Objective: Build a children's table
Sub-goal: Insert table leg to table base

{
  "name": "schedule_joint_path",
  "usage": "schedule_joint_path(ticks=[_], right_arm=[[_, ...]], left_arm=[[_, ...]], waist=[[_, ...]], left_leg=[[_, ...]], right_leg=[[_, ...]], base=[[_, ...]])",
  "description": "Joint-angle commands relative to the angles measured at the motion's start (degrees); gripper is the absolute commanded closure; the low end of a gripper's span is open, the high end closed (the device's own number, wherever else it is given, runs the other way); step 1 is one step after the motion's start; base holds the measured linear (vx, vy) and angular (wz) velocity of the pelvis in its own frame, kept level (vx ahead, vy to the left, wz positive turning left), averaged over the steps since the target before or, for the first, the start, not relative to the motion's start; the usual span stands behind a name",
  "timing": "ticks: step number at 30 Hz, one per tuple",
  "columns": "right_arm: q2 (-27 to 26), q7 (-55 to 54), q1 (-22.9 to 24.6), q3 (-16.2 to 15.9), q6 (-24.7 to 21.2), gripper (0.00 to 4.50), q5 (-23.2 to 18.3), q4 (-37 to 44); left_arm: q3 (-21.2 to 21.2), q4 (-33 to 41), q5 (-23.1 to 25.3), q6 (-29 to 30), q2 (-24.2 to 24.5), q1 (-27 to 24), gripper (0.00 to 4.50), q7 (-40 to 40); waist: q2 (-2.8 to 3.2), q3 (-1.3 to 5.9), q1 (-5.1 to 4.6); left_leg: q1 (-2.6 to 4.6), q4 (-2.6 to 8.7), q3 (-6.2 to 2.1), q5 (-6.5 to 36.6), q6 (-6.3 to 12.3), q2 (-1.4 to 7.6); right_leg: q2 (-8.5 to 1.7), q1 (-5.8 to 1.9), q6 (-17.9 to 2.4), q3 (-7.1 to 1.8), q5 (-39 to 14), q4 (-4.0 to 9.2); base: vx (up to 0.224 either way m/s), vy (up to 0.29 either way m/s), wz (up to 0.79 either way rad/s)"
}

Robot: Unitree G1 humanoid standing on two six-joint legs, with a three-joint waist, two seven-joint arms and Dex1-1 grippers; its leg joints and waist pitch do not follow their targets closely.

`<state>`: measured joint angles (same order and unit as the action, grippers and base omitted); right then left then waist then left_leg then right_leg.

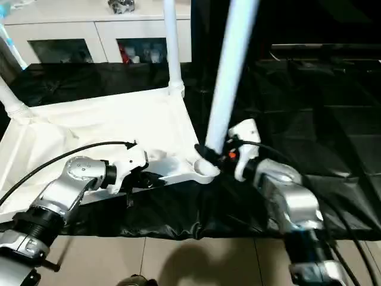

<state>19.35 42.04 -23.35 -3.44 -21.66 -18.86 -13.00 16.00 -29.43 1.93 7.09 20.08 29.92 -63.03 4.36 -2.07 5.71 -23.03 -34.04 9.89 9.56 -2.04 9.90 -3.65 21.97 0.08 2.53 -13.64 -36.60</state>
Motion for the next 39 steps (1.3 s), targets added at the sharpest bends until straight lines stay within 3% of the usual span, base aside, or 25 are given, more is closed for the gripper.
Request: schedule_joint_path(ticks=[1,2,6,14,23,25,31,39], right_arm=[[-0.5,0.9,-1.1,-1.4,0.4,2.6,1.2,-2.7],[-0.8,1.3,-1.7,-1.7,0.8,2.6,1.4,-3.7],[-1.8,2.1,-3.6,-2.7,2.5,2.6,2.4,-7.2],[-2.1,4.0,-5.0,-3.4,3.6,2.61,3.3,-10.8],[-2.1,5.4,-1.6,1.6,5.7,2.61,-0.1,-12.9],[-2.2,6.2,0.3,2.8,7.3,2.61,-0.7,-14.1],[-2.4,6.5,2.9,3.0,10.3,2.61,-0.1,-14.7],[-2.2,6.7,4.2,2.1,12.8,2.61,1.3,-13.9]], left_arm=[[-0.3,0.2,-2.2,0.1,-0.8,-1.8,4.5,-0.6],[-0.3,0.4,-2.3,-0.2,-0.8,-1.9,4.5,-0.5],[-0.5,1.4,-2.9,-0.4,-1.3,-2.4,4.5,-0.4],[-1.7,2.0,-3.4,0.0,-1.6,-2.7,4.5,0.6],[-3.6,2.9,-5.1,1.3,-2.3,-3.0,4.5,1.6],[-2.8,3.0,-4.2,1.2,-1.9,-3.3,4.5,1.0],[0.8,2.8,-0.4,-0.7,0.2,-4.0,4.5,0.0],[2.2,1.0,2.3,-1.6,0.9,-3.0,4.5,1.2]], waist=[[-1.28,3.35,0.15],[-1.56,3.3,0.13],[-1.58,3.47,0.23],[-2.14,3.3,-0.1],[-2.2,3.43,0.23],[-1.94,3.43,0.34],[-1.48,3.39,0.51],[-1.63,3.37,0.35]], left_leg=[[1.28,3.51,-1.11,8.3,3.0,3.12],[1.24,3.53,-1.06,8.2,3.11,3.14],[1.16,3.38,-1.07,6.6,3.84,3.21],[1.22,3.48,-0.93,7.6,3.9,3.17],[1.25,3.28,-0.86,6.5,5.13,3.25],[1.25,3.26,-0.87,6.8,5.25,3.28],[1.38,3.51,-1.03,8.4,4.5,3.41],[1.78,4.13,-1.16,12.9,1.8,3.55]], right_leg=[[-4.93,-2.09,-13.1,-2.3,-2.2,4.54],[-4.86,-2.1,-13.0,-2.32,-2.2,4.61],[-4.97,-2.16,-13.5,-2.27,0.1,4.23],[-4.94,-2.11,-13.3,-2.29,-2.2,4.44],[-4.89,-2.11,-14.0,-2.3,0.9,4.18],[-4.94,-2.08,-13.9,-2.3,0.7,4.3],[-4.92,-2.01,-13.5,-2.27,-1.3,4.52],[-4.94,-1.95,-13.3,-2.37,-2.8,4.84]], base=[[0.0,0.0,0.0],[0.0,0.0,0.0],[0.0,0.0,0.0],[0.0,0.0,0.0],[0.0,0.0,0.0],[0.0,0.0,0.0],[0.0,0.0,0.0],[0.0,0.0,0.0]])
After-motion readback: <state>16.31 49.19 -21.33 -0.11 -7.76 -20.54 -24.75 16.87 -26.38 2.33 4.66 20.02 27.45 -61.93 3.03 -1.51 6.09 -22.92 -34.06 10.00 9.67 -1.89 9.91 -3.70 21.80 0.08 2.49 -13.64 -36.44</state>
